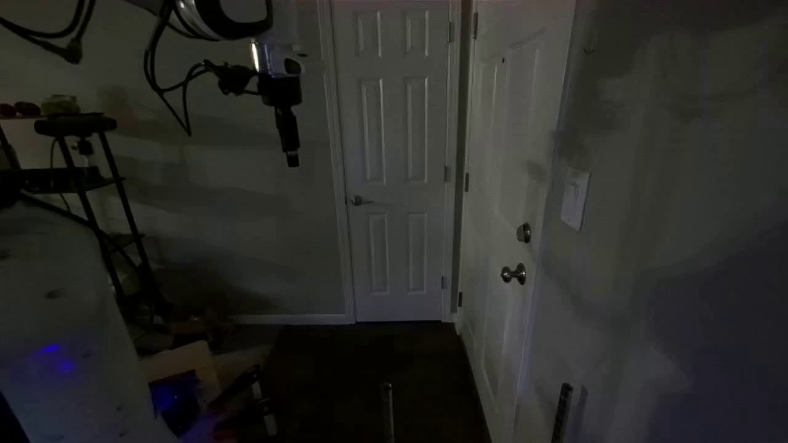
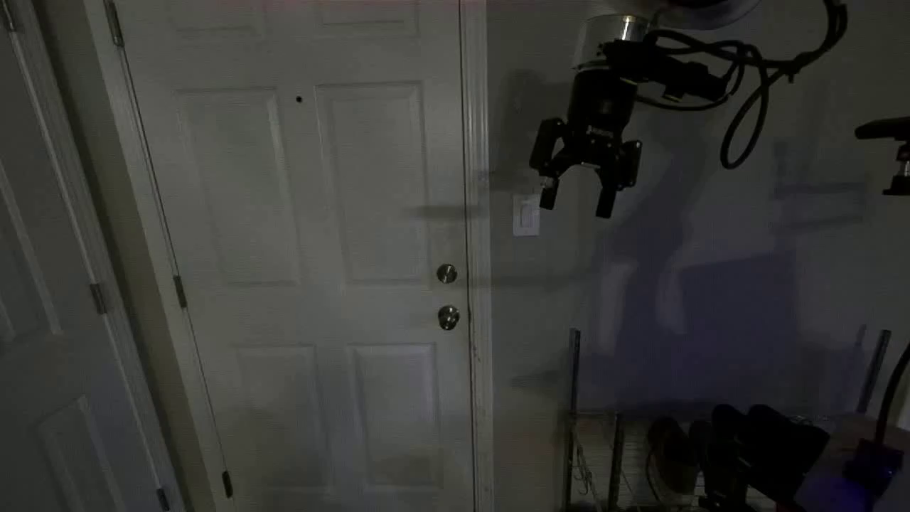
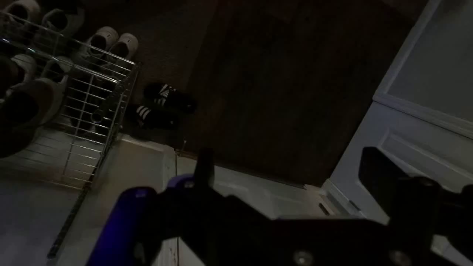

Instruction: Turn on the light

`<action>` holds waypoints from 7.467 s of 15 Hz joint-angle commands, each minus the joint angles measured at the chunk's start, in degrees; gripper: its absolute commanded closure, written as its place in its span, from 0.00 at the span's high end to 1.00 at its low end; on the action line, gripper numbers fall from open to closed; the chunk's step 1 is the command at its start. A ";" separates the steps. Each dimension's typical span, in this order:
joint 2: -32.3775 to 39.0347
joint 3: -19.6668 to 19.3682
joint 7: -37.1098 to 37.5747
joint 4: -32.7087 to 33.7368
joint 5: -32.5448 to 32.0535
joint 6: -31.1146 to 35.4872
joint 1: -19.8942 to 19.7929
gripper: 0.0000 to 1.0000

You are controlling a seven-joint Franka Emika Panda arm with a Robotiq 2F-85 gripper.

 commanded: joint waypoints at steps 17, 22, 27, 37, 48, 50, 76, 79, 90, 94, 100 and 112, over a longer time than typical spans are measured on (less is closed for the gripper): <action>10.16 -2.78 -4.45 3.03 0.21 2.52 -0.59 0.60; 19.16 -4.94 -5.97 7.53 -1.00 5.48 -1.85 0.28; 25.46 -6.72 -5.02 10.81 -4.27 12.01 -2.77 0.03; 33.21 -9.90 2.21 12.12 -22.30 32.18 -4.76 0.04; 41.52 -16.58 30.92 19.63 -57.26 39.49 -4.28 0.05; 43.42 -17.42 33.67 21.54 -60.05 39.24 -3.99 0.05; 51.12 -20.97 61.87 30.38 -93.93 34.39 -2.21 0.04; 51.13 -20.76 62.58 30.55 -94.13 33.77 -2.32 0.04; 52.11 -20.98 65.79 31.97 -96.52 34.34 -2.67 0.04; 52.91 -21.37 70.90 34.14 -100.44 33.72 -3.25 0.04; 54.85 -20.52 71.99 36.32 -98.30 34.56 -5.86 0.04; 59.35 -20.20 72.62 41.47 -98.36 34.88 -6.67 0.03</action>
